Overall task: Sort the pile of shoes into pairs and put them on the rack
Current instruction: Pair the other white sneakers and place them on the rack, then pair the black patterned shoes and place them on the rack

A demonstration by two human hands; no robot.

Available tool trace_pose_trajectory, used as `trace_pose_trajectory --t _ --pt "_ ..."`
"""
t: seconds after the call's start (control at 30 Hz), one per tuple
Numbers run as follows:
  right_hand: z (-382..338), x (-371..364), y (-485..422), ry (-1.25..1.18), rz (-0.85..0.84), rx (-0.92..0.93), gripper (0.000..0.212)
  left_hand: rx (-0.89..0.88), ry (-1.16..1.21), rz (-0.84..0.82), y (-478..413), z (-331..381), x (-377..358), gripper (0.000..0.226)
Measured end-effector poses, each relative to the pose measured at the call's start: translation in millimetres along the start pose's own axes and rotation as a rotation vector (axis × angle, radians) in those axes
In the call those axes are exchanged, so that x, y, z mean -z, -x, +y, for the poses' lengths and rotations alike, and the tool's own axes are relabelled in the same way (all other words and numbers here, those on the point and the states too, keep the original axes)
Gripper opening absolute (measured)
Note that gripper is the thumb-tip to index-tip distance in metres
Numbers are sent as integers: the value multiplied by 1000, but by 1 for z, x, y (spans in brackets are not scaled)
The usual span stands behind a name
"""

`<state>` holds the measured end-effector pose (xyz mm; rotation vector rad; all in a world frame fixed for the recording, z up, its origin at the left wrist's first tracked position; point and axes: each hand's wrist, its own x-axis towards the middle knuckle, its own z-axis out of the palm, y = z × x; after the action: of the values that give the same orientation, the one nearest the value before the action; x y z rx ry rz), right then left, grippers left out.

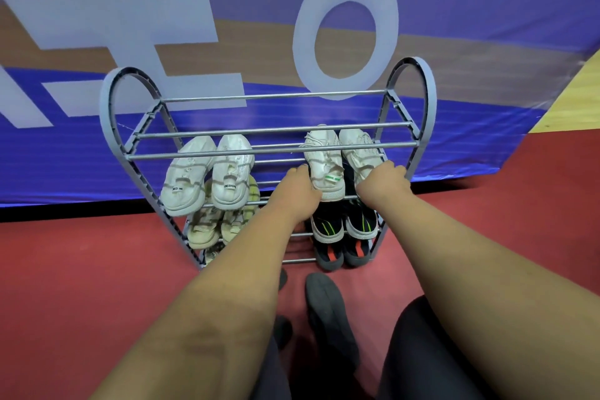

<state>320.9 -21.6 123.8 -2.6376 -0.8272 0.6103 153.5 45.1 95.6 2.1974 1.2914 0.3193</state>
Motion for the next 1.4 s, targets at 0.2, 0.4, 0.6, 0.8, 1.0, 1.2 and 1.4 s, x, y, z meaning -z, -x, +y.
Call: trace_pose_trajectory --t 0.2,0.4,0.6,0.8,1.0,1.2,1.4 --pt "-11 -3 45 129 -11 87 66 51 -133 -167 47 -19 33 30" --pt "-35 -32 82 362 -80 311 56 203 -376 -448 74 -58 32 31" --pt "-25 -134 84 496 -374 449 43 392 -303 -465 96 -146 -40 30" --pt "64 -255 93 333 -550 115 55 511 -388 -429 160 -237 -122 60" --pt "137 -322 91 490 -430 67 64 466 -412 -269 190 -276 -177 84" --pt "164 -349 85 606 -324 89 50 450 -661 -320 163 -272 -185 63" --pt "165 -349 68 503 -326 -19 59 504 -714 -497 176 -289 -188 56"
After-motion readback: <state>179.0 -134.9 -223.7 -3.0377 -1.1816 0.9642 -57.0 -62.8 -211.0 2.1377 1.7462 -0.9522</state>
